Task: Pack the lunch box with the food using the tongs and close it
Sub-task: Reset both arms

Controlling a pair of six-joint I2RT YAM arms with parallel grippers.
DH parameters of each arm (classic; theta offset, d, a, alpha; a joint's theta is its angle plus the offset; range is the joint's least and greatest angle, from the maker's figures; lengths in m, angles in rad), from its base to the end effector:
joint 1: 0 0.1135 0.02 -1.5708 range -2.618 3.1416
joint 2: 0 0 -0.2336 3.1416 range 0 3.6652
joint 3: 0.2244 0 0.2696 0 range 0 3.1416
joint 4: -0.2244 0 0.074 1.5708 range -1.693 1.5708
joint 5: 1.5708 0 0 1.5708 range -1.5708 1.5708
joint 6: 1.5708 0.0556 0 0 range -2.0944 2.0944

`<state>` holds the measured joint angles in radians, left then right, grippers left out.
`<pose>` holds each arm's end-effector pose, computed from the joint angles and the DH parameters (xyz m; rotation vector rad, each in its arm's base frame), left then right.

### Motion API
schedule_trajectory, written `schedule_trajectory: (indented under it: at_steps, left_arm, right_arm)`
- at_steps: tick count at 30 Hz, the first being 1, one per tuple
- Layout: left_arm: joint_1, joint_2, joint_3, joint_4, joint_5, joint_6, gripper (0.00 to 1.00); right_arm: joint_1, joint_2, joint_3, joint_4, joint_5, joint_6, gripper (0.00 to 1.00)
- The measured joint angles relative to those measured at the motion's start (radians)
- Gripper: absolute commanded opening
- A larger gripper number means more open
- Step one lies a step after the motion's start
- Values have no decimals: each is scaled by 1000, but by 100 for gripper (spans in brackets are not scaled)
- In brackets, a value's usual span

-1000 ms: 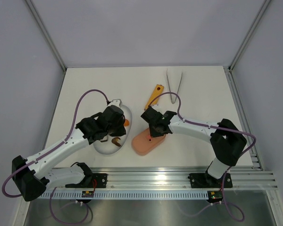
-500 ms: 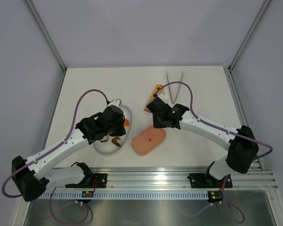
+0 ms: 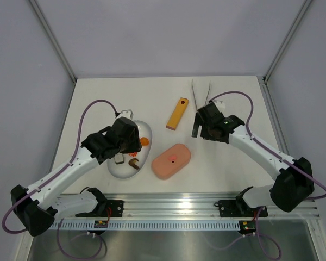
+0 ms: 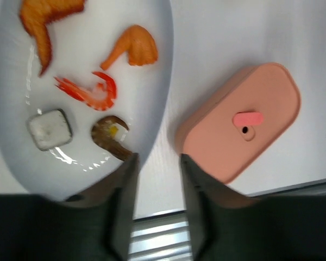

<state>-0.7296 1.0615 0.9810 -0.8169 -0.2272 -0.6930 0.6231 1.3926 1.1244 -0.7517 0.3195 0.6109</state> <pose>0.1968 -0.1592 0.2559 -0.0533 2.4680 -0.3505 0.2654 0.1692 0.2236 0.0991 2.5131 0.0807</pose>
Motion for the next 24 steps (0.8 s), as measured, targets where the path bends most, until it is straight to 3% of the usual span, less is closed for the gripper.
schedule_trajectory:
  at_steps: [1,2,4,13,24]
  left_arm:
    - [16,0,11,-6,-6,10,61]
    - [28,0,20,-10,-8,21,85]
    - [71,0,43,-16,-13,50,99]
    - [243,24,211,-47,0,132,99]
    - [356,88,461,-74,24,183,99]
  right_arm:
    - [-29,-17,-3,-2,2,-5,99]
    - [-64,-39,-6,-2,3,-11,100]
    - [-137,-83,-11,-5,7,-19,99]
    - [-399,-237,-26,-40,24,-20,99]
    - [-403,-262,-23,-85,40,-21,99]
